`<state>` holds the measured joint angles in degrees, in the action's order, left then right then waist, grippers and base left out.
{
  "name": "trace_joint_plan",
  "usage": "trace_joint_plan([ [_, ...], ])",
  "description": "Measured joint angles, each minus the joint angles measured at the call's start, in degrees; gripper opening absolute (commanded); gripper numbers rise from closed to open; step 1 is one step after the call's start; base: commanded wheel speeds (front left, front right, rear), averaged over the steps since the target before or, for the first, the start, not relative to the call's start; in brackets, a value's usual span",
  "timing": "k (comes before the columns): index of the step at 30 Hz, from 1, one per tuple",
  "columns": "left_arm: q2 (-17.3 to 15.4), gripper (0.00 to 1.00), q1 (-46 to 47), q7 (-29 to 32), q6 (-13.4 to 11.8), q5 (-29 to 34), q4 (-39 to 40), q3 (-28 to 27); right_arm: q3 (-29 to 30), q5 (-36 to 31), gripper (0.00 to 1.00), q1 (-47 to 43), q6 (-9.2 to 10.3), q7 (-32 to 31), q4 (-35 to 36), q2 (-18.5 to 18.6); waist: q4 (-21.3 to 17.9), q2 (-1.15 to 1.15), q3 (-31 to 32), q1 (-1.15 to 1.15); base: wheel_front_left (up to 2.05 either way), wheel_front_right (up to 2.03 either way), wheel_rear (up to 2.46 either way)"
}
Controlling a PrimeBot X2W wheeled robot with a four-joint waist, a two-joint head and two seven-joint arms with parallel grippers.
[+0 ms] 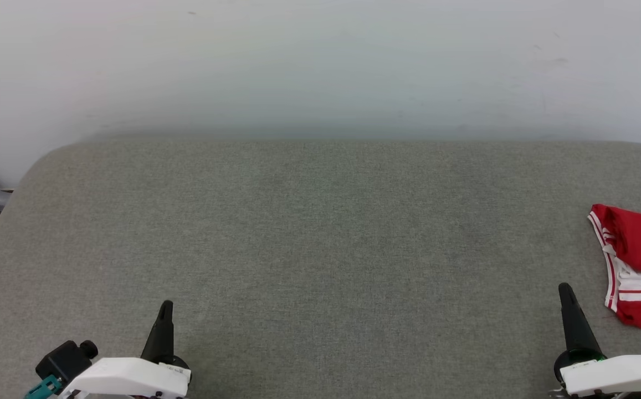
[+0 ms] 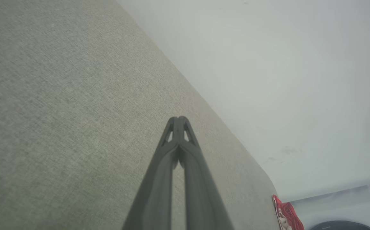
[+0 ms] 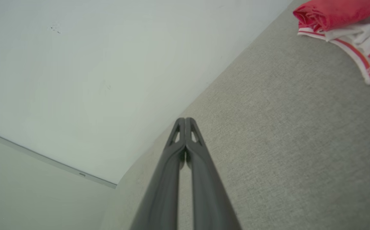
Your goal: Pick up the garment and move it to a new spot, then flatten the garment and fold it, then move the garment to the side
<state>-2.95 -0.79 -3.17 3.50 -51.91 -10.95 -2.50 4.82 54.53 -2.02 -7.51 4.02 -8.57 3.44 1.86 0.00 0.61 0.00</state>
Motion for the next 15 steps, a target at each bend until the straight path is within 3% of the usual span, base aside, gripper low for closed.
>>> trace_joint_plan([
  [15,0.0,0.0,1.7,2.5,0.9,-10.2,-0.8,-1.1,0.1,9.7,0.0,2.0,0.01,-2.4,-1.4,0.0,-0.4,0.0,-0.2,0.0,0.0,0.0,0.0],
])
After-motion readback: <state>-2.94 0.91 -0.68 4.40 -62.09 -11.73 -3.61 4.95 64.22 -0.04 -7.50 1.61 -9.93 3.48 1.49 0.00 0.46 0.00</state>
